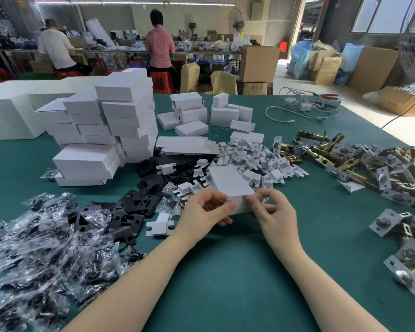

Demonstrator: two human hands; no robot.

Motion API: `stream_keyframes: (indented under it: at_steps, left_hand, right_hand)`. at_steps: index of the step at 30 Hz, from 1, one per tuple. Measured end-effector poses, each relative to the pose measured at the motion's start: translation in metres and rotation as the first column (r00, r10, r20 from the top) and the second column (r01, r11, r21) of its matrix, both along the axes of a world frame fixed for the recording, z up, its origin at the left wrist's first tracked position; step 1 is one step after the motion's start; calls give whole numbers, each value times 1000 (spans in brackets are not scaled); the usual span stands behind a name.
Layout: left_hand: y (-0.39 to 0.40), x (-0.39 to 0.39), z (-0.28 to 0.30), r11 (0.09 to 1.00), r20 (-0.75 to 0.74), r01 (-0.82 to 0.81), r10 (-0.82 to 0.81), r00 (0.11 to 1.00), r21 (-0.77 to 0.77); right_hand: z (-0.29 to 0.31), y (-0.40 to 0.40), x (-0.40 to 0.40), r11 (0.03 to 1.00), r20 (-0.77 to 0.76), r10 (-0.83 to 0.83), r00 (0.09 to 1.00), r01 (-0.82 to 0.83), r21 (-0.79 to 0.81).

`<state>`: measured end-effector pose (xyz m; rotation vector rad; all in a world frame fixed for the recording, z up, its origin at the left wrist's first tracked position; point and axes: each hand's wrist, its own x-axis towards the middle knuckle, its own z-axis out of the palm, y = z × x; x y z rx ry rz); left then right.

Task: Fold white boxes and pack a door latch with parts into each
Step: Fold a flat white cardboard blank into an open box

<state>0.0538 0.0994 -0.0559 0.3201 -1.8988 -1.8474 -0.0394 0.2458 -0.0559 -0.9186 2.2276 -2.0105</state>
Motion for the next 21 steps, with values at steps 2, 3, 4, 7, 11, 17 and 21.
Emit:
stream_keyframes:
  at_steps: [2, 3, 4, 7, 11, 17, 21]
  left_hand:
    - [2, 0, 1, 1000, -1, -18, 18, 1000, -2]
    - [2, 0, 3, 1000, -1, -25, 25, 1000, -6]
    - [3, 1, 4, 1000, -2, -26, 26, 1000, -11]
    - [5, 3, 6, 999, -3, -26, 26, 1000, -43]
    - [13, 4, 7, 992, -36, -11, 6, 999, -130]
    - [26, 4, 4, 974, -101, -9, -14, 995, -224]
    - [21, 4, 0, 901, -53, -28, 5, 999, -433]
  right_hand:
    - [-1, 0, -2, 1000, 20, -11, 1000, 11, 1]
    - [-1, 0, -3, 1000, 41, -9, 999, 9, 4]
    - [-1, 0, -3, 1000, 70, -4, 998, 3, 9]
    - [-1, 0, -4, 999, 150, 32, 988, -34, 15]
    - [2, 1, -6, 996, 229, 49, 972, -32, -77]
    - [3, -1, -3, 965, 400, 154, 904, -51, -257]
    - [1, -2, -3, 963, 407, 81, 910, 34, -266]
